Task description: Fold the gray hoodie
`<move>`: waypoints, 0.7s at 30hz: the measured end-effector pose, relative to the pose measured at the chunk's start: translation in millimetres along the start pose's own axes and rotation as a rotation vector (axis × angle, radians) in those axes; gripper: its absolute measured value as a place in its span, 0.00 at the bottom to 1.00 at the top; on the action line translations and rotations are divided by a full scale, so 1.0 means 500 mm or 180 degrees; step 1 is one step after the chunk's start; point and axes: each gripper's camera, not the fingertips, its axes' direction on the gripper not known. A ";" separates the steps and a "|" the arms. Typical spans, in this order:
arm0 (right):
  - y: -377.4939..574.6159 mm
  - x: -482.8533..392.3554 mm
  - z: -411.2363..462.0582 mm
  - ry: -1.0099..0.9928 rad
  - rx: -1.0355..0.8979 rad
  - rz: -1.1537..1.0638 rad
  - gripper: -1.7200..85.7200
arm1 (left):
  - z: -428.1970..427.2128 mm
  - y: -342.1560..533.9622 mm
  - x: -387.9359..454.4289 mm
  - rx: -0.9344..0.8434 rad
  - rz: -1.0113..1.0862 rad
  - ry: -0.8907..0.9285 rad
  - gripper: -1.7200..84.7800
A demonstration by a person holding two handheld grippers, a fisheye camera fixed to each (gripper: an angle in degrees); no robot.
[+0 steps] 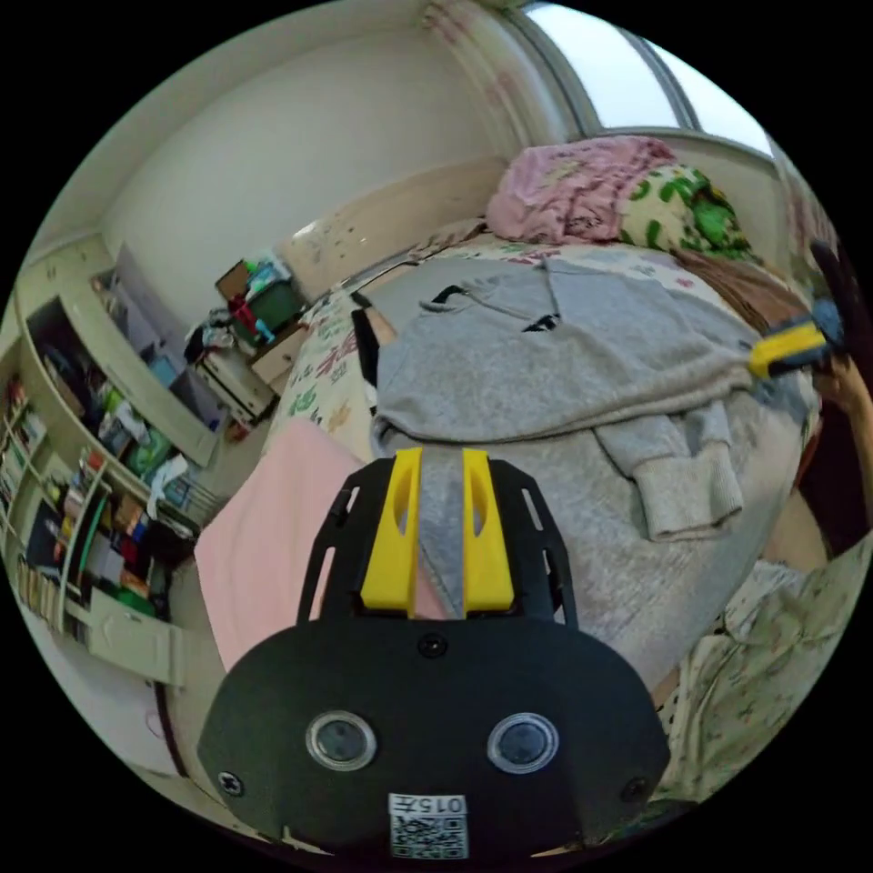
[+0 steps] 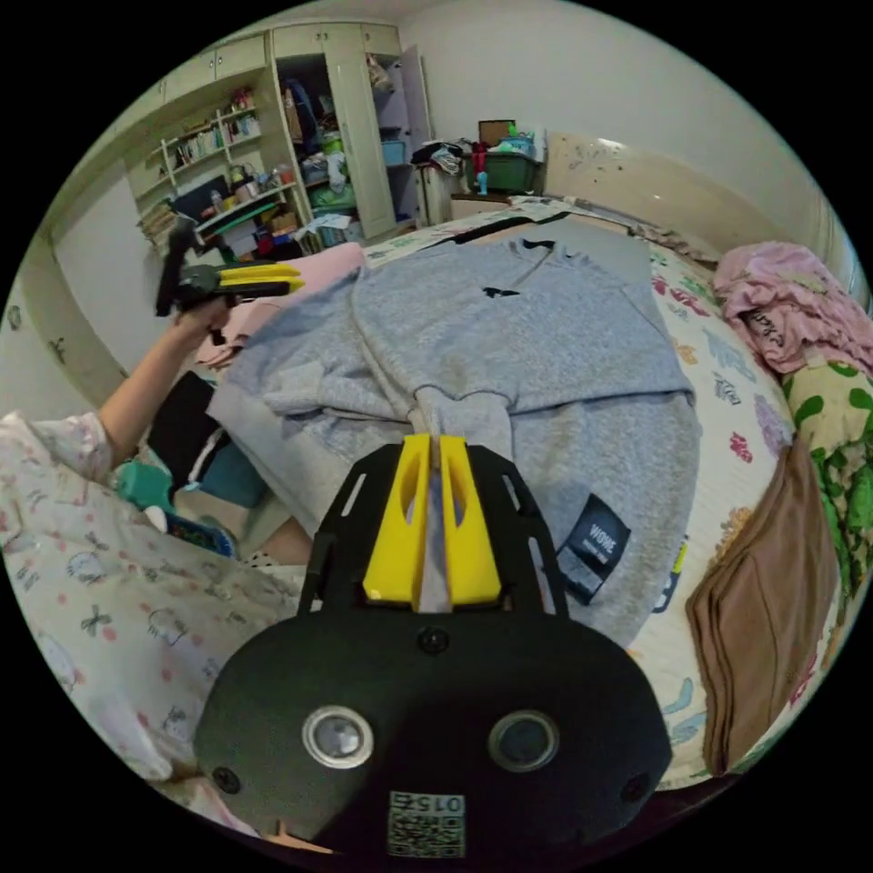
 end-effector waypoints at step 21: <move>-0.305 0.105 0.154 -0.0012 -0.0346 0.0521 0.09 | 0.230 -0.201 0.258 -0.0373 0.1219 0.2038 0.11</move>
